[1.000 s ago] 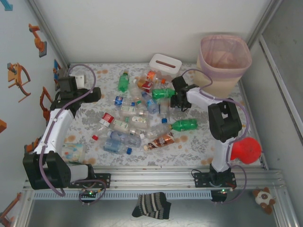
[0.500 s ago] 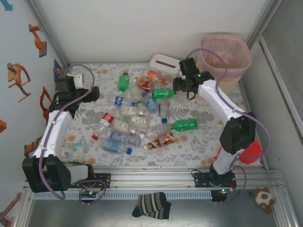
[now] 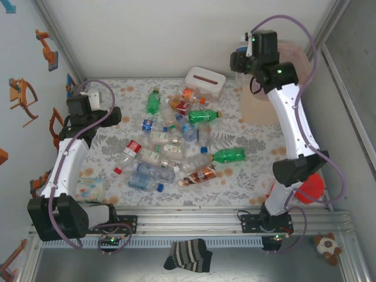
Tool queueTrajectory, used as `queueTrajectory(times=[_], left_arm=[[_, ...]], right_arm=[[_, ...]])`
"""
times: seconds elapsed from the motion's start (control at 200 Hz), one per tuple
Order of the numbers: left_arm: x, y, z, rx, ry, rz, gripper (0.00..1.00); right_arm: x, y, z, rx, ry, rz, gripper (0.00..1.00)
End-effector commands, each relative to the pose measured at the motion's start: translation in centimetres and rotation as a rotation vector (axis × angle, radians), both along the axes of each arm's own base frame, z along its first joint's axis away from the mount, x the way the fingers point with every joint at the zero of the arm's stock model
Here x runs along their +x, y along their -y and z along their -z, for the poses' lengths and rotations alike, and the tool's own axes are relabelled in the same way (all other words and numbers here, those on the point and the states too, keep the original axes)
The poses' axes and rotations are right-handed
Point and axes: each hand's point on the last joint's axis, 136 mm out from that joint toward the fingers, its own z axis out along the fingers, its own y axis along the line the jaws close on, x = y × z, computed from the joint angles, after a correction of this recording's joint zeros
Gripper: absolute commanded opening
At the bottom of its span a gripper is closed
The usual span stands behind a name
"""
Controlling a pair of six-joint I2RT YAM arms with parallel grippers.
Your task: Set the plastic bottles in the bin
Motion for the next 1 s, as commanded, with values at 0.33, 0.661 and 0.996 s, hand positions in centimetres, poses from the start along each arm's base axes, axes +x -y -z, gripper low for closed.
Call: queueTrajectory(times=[0.33, 0.661, 0.996], left_arm=[[-0.3, -1.0, -0.7, 0.003, 0.036, -0.044, 0.99], [-0.2, -1.1, -0.2, -0.005, 0.022, -0.046, 0.99], [-0.1, -1.0, 0.2, -0.009, 0.009, -0.045, 0.99]], right_arm=[[7.3, 9.3, 0.2, -0.025, 0.082, 0.101, 0.67], [11.7, 11.6, 7.6, 0.037, -0.068, 0.06, 0.67], [12.8, 11.4, 15.9, 0.038, -0.255, 0.018, 0.67]])
